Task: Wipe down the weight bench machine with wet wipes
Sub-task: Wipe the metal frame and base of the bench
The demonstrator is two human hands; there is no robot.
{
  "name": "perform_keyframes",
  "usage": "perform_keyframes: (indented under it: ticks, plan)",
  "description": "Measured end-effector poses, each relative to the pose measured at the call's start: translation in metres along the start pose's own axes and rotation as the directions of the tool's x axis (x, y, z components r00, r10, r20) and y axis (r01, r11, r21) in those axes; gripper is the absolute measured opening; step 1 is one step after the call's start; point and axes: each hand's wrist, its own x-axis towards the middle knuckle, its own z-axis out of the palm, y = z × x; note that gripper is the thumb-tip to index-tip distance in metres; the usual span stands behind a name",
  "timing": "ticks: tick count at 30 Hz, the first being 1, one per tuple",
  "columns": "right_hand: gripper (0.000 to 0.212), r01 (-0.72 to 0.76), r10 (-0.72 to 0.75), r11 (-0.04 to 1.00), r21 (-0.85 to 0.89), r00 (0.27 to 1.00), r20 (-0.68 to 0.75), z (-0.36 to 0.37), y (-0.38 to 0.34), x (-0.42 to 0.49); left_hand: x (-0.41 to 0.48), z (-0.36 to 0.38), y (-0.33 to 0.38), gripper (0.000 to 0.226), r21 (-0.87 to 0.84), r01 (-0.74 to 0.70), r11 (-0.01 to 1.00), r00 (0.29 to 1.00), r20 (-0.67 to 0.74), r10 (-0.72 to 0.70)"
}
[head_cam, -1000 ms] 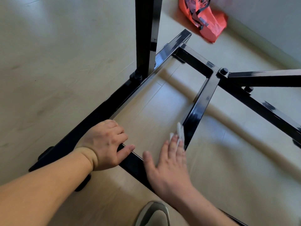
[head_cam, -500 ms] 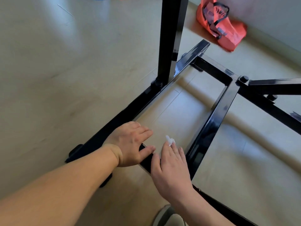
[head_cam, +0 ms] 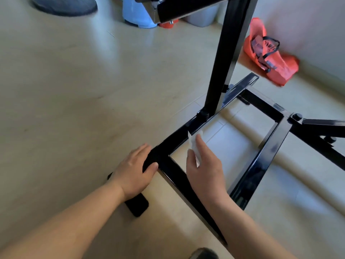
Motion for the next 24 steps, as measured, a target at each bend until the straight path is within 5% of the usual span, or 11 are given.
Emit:
perform_keyframes:
  ticks: [3,8,10,16,19,22,24]
  plan:
    - [0.07,0.301,-0.247,0.926,-0.228,0.939,0.239,0.026,0.003,0.017,0.004,-0.003,-0.005,0.061,-0.202,0.04,0.978,0.995,-0.076,-0.057]
    - [0.07,0.634,-0.377,0.705,-0.318,0.714,0.59,0.064,0.009,0.027,-0.001,-0.007,-0.007,0.056,-0.285,0.039,0.958,0.995,-0.081,-0.065]
    - [0.074,0.607,-0.327,0.712,-0.354,0.732,0.598,0.061,0.011,0.043,-0.002,-0.006,-0.007,0.054,-0.282,0.053,0.958,0.994,-0.075,-0.077]
    - [0.08,0.217,0.023,0.797,-0.564,0.922,0.387,0.04,0.036,0.125,0.001,-0.001,-0.002,0.064,-0.039,0.07,0.997,0.995,0.074,-0.067]
    - [0.08,0.262,-0.069,0.847,-0.462,0.916,0.395,0.049,0.03,0.113,0.003,-0.002,0.005,0.066,0.011,0.053,0.999,0.997,0.062,-0.054]
    - [0.079,0.499,-0.325,0.831,-0.246,0.794,0.514,0.06,0.024,0.074,0.002,-0.003,0.004,0.065,-0.026,0.07,0.997,0.997,0.034,-0.069]
    - [0.066,0.516,-0.327,0.812,-0.272,0.789,0.52,0.059,0.03,0.071,0.001,-0.003,0.002,0.065,-0.051,0.07,0.996,0.997,0.038,-0.068]
